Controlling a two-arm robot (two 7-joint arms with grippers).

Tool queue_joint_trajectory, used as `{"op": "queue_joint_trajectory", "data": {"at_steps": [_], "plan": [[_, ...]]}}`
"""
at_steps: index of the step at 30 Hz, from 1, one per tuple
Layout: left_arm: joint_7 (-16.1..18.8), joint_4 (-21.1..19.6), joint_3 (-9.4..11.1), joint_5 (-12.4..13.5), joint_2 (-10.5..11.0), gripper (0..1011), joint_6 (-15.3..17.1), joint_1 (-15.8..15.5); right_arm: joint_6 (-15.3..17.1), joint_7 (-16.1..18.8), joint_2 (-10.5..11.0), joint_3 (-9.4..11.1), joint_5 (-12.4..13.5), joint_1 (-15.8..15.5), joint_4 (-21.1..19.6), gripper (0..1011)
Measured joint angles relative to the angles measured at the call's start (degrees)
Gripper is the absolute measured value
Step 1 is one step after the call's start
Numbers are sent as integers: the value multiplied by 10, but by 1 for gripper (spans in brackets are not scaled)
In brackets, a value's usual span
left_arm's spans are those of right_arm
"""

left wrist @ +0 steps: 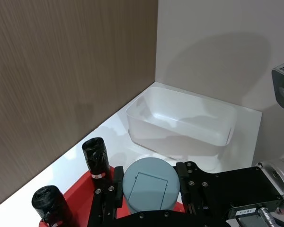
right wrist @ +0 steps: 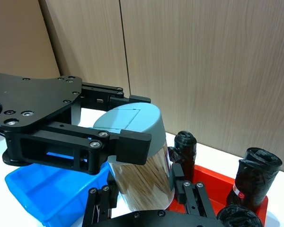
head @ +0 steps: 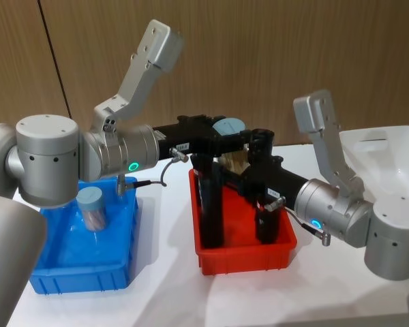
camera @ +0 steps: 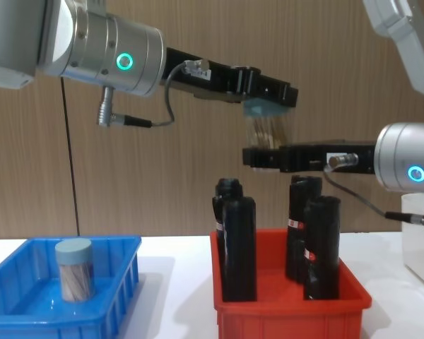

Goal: Pick the cotton swabs from the blue box and place them into the white box.

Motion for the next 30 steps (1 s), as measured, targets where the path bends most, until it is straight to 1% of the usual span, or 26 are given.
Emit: {"op": "queue_joint_trajectory", "data": {"at_steps": [5,7,8,11,14,15,18,27,30], "plan": [[0,0,0,0,0,670,0,0,-1,0,-1,-1,0,2,2,668],[-1,0,0,0,0,708,0,0,-2,-1,-1,-1,0,3,2,668],[-1,0,0,0,0,765,0,0,-2,-1,-1,-1,0,4,3,668],[-1,0,0,0,0,850,0,0,-3,-1,-1,-1,1,4,3,668],[-1,0,0,0,0,908,0,0,-4,-1,-1,-2,2,5,3,668],[-1,0,0,0,0,957,0,0,-4,-1,-1,-2,3,5,3,668],[-1,0,0,0,0,1002,0,0,-4,-2,-1,-2,5,5,2,668],[-1,0,0,0,0,999,0,0,-6,-4,-1,-2,9,5,1,668],[-1,0,0,0,0,1000,0,0,-7,-10,1,-2,10,4,1,668]]}}
